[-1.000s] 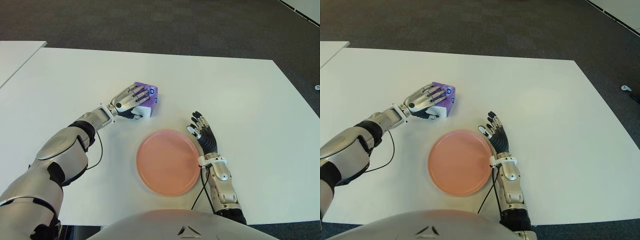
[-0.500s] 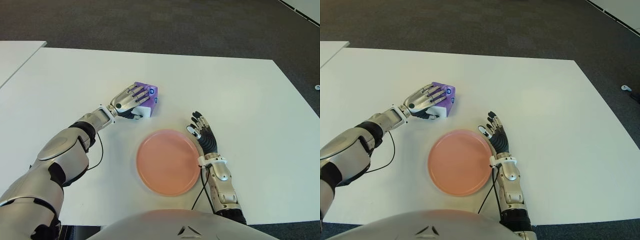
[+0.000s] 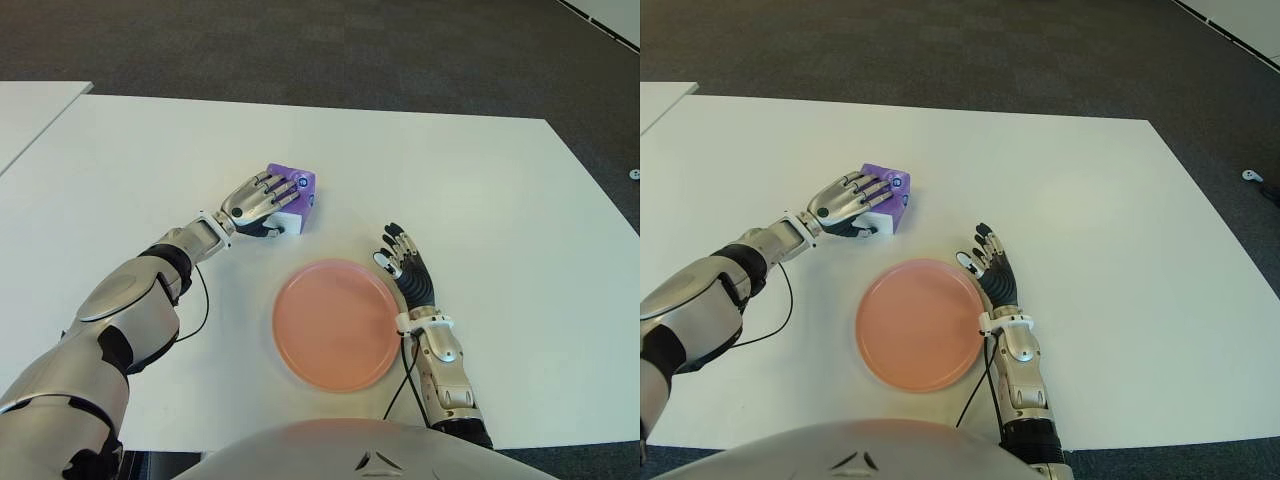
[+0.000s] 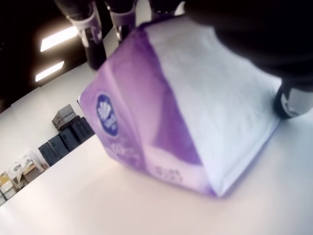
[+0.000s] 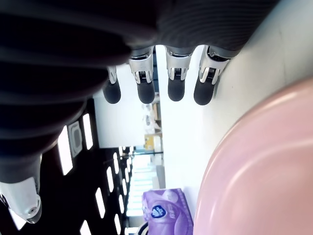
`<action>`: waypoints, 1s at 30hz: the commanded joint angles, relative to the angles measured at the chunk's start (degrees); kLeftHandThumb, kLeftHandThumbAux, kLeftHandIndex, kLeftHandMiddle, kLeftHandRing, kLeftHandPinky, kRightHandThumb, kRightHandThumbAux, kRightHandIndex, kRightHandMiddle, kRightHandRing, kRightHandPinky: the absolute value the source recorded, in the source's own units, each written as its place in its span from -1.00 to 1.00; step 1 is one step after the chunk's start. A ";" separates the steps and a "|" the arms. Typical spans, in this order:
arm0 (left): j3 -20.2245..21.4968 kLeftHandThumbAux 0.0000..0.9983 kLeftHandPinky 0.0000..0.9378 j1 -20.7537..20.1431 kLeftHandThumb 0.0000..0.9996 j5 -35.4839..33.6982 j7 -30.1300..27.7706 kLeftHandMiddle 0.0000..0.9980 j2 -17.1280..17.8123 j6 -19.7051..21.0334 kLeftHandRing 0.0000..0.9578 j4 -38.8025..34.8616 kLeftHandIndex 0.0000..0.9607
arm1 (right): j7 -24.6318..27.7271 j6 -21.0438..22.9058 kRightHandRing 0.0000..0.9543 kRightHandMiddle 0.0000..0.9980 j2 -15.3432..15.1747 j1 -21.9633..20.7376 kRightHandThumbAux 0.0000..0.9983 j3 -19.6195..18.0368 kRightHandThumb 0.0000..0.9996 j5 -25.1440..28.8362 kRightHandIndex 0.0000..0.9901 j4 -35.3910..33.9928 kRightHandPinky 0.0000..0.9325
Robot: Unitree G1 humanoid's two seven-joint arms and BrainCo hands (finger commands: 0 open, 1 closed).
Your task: Put the tissue paper into the plate.
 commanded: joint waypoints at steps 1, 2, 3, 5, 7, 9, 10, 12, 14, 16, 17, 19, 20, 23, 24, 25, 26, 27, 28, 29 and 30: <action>-0.24 0.13 0.13 4.68 0.44 -0.12 -3.46 -0.14 -2.05 -1.56 -0.02 2.17 -0.31 | 0.10 5.64 -1.00 -1.00 -0.15 3.81 0.19 0.52 -1.00 -0.18 -1.00 3.42 -1.00; 0.20 0.17 0.17 5.14 0.48 -0.75 -3.55 -0.10 -2.53 -1.57 0.02 2.29 -0.29 | 0.12 5.66 -1.00 -1.00 -0.18 3.80 0.19 0.53 -1.00 -0.19 -1.00 3.41 -1.00; 0.50 0.23 0.26 5.45 0.56 -1.19 -3.60 -0.04 -2.87 -1.57 0.13 2.38 -0.24 | 0.14 5.70 -1.00 -1.00 -0.22 3.80 0.20 0.53 -1.00 -0.17 -1.00 3.37 -1.00; 0.94 0.29 0.40 6.11 0.64 -1.96 -3.08 0.03 -3.63 -1.51 0.29 2.59 -0.20 | 0.23 5.70 -1.00 -1.00 -0.28 3.77 0.19 0.52 -1.00 -0.12 -1.00 3.31 -1.00; 1.04 0.31 0.50 6.58 0.67 -2.37 -2.14 0.06 -4.08 -1.39 0.40 2.76 -0.18 | 0.41 5.58 -1.00 -1.00 -0.33 3.76 0.19 0.52 -1.00 0.00 -1.00 3.30 -1.00; 1.20 0.32 0.56 6.82 0.69 -2.82 -1.38 0.07 -4.23 -1.61 0.47 2.86 -0.16 | 0.60 5.43 -1.00 -1.00 -0.36 3.74 0.19 0.51 -1.00 0.15 -1.00 3.30 -1.00; 1.38 0.33 0.58 6.94 0.69 -3.13 -0.99 0.08 -4.30 -1.90 0.51 2.90 -0.16 | 0.70 5.32 -1.00 -1.00 -0.38 3.75 0.19 0.49 -1.00 0.22 -1.00 3.30 -1.00; 1.63 0.33 0.62 7.11 0.70 -3.56 -0.47 0.09 -4.42 -2.29 0.57 2.99 -0.16 | 0.83 5.12 -1.00 -1.00 -0.41 3.77 0.20 0.43 -1.00 0.30 -1.00 3.34 -1.00; 1.82 0.33 0.65 7.24 0.70 -3.88 -0.21 0.09 -4.55 -2.46 0.60 3.08 -0.16 | 0.91 5.00 -1.00 -1.00 -0.40 3.78 0.20 0.36 -1.00 0.33 -1.00 3.39 -1.00; 1.92 0.33 0.66 7.33 0.70 -4.09 -0.16 0.09 -4.69 -2.42 0.63 3.18 -0.16 | 0.97 4.88 -1.00 -1.00 -0.38 3.77 0.21 0.27 -1.00 0.36 -1.00 3.46 -1.00; 1.93 0.33 0.67 7.35 0.70 -4.16 -0.18 0.10 -4.73 -2.36 0.65 3.22 -0.16 | 0.99 4.84 -1.00 -1.00 -0.38 3.77 0.21 0.23 -1.00 0.38 -1.00 3.49 -1.00; 1.86 0.33 0.67 7.37 0.71 -4.26 -0.66 0.10 -4.93 -1.93 0.66 3.39 -0.16 | 1.05 4.76 -1.00 -1.00 -0.39 3.76 0.22 0.16 -1.00 0.41 -1.00 3.57 -1.00; 1.85 0.33 0.66 7.38 0.71 -4.33 -0.90 0.10 -4.98 -1.80 0.67 3.45 -0.16 | 1.07 4.74 -1.00 -1.00 -0.40 3.75 0.23 0.12 -1.00 0.42 -1.00 3.60 -1.00; 1.89 0.33 0.65 7.37 0.71 -4.48 -1.40 0.10 -5.04 -1.65 0.68 3.55 -0.16 | 1.12 4.69 -1.00 -1.00 -0.41 3.73 0.24 0.03 -1.00 0.44 -1.00 3.65 -1.00; 2.04 0.33 0.65 7.40 0.71 -4.67 -1.71 0.10 -5.09 -1.65 0.68 3.61 -0.16 | 1.15 4.70 -1.00 -1.00 -0.43 3.71 0.24 0.00 -1.00 0.45 -1.00 3.69 -1.00; 2.15 0.33 0.65 7.43 0.71 -4.81 -1.91 0.10 -5.13 -1.66 0.68 3.66 -0.15 | 1.16 4.70 -1.00 -1.00 -0.43 3.69 0.24 -0.02 -1.00 0.46 -1.00 3.71 -1.00; 2.34 0.33 0.66 7.47 0.71 -5.02 -2.22 0.10 -5.19 -1.67 0.68 3.71 -0.15 | 1.16 4.71 -1.00 -1.00 -0.42 3.67 0.25 -0.04 -1.00 0.46 -1.00 3.73 -1.00; 2.72 0.33 0.66 7.54 0.70 -5.44 -2.66 0.10 -5.26 -1.74 0.69 3.76 -0.15 | 1.09 4.68 -1.00 -1.00 -0.39 3.66 0.25 -0.07 -1.00 0.44 -1.00 3.76 -1.00; 2.98 0.33 0.66 7.57 0.70 -5.70 -2.95 0.11 -5.31 -1.79 0.69 3.80 -0.15 | 1.04 4.67 -1.00 -1.00 -0.36 3.62 0.25 -0.09 -1.00 0.41 -1.00 3.81 -1.00; 3.28 0.33 0.67 7.62 0.70 -6.00 -3.22 0.11 -5.36 -1.84 0.69 3.83 -0.15 | 0.98 4.67 -1.00 -1.00 -0.33 3.59 0.25 -0.10 -1.00 0.39 -1.00 3.83 -1.00; 3.44 0.33 0.67 7.65 0.70 -6.18 -3.37 0.11 -5.39 -1.86 0.69 3.85 -0.15 | 0.95 4.66 -1.00 -1.00 -0.31 3.58 0.25 -0.11 -1.00 0.37 -1.00 3.85 -1.00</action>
